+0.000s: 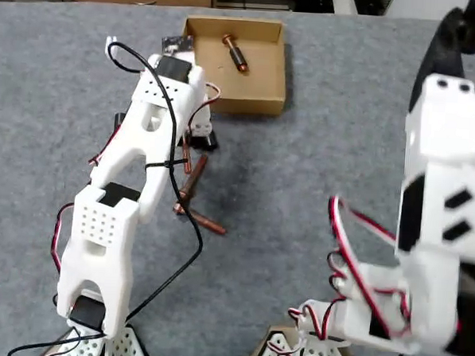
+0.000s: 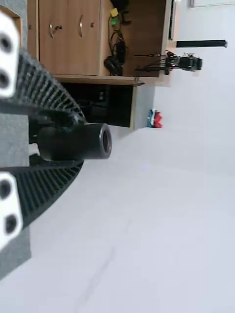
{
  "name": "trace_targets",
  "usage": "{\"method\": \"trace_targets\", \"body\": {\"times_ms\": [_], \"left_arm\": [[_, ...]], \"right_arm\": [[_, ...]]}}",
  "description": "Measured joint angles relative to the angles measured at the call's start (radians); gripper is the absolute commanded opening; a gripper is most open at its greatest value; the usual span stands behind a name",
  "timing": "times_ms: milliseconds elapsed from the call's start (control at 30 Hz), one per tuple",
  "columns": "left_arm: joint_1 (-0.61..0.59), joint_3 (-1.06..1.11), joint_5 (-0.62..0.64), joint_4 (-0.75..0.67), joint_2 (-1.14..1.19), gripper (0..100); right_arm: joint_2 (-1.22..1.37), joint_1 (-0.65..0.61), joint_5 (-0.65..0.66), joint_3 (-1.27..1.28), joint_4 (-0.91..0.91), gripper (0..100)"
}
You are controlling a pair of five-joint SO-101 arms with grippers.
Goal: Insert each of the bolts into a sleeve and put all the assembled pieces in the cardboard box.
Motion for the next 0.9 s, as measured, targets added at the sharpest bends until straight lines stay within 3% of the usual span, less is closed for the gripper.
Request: {"method": "trace_targets", "body": {"times_ms": [167, 367, 633, 900], "left_arm": [[0.0, -0.123, -0.003, 0.084, 0.0, 2], [-0.005, -0.232, -0.063, 0.115, -0.002, 2], [-0.028, -0.203, -0.063, 0.115, -0.12, 2], [-0.028, -0.106, -0.064, 0.115, -0.253, 2]], "right_arm": [[-0.092, 0.0, 0.008, 0.097, 0.0, 0.2], [-0.272, 0.0, -0.003, 0.468, 0.0, 0.2], [-0.496, 0.0, -0.021, 0.979, -0.009, 0.2], [-0.631, 0.0, -0.021, 1.372, -0.132, 0.2]]}}
